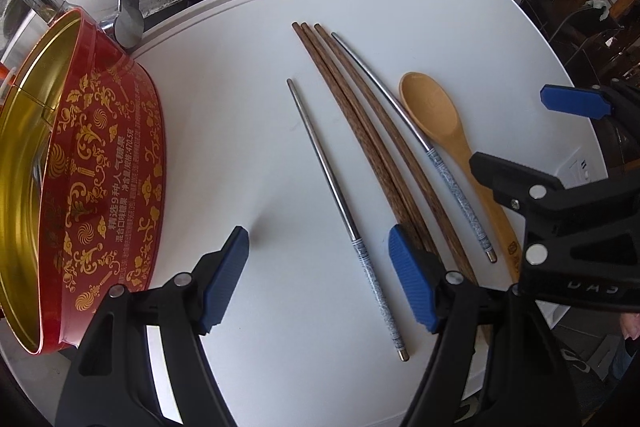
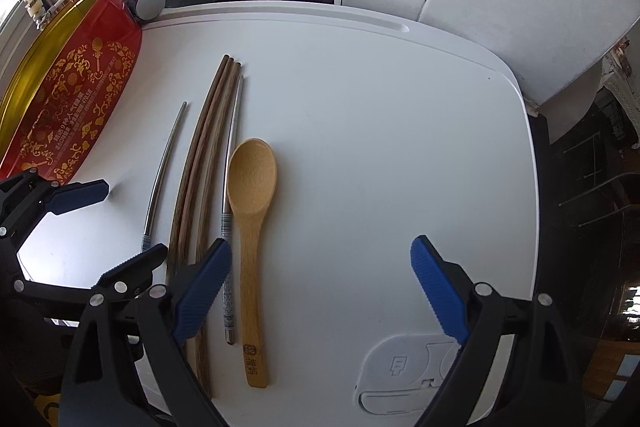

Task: Organize utensils
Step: 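Move both tools toward the metal chopstick and wooden spoon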

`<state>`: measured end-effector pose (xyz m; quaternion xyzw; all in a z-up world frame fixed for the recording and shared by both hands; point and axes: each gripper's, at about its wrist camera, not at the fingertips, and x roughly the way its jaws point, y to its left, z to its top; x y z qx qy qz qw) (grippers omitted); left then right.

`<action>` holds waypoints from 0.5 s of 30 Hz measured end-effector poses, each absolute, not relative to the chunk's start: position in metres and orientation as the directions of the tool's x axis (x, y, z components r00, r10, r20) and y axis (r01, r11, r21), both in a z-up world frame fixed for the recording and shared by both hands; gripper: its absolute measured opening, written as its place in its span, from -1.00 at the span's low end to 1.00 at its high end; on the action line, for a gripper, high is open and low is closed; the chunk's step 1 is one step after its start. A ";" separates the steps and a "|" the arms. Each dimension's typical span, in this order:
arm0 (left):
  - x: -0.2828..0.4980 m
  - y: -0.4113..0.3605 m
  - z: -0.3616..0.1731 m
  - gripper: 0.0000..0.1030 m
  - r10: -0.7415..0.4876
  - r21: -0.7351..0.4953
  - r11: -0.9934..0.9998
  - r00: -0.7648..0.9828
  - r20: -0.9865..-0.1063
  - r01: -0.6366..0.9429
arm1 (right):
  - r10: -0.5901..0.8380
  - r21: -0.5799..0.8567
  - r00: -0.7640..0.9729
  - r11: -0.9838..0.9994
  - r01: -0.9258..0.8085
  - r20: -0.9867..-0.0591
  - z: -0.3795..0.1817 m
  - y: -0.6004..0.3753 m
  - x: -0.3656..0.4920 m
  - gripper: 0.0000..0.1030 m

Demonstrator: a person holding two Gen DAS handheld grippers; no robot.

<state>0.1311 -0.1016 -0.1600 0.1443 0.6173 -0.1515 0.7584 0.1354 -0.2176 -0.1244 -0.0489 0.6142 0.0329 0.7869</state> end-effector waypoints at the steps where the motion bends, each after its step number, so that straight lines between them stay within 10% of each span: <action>1: 0.132 -0.101 -0.160 0.39 -0.050 0.033 0.912 0.189 -0.981 0.408 | -0.012 -0.043 0.242 0.992 -0.121 -0.970 -0.125 -0.216 0.136 0.78; 15: 0.154 -0.094 -0.165 0.38 -0.029 -0.008 0.906 0.043 -0.999 0.423 | -0.071 -0.127 0.201 0.950 -0.284 -0.977 -0.129 -0.200 0.137 0.57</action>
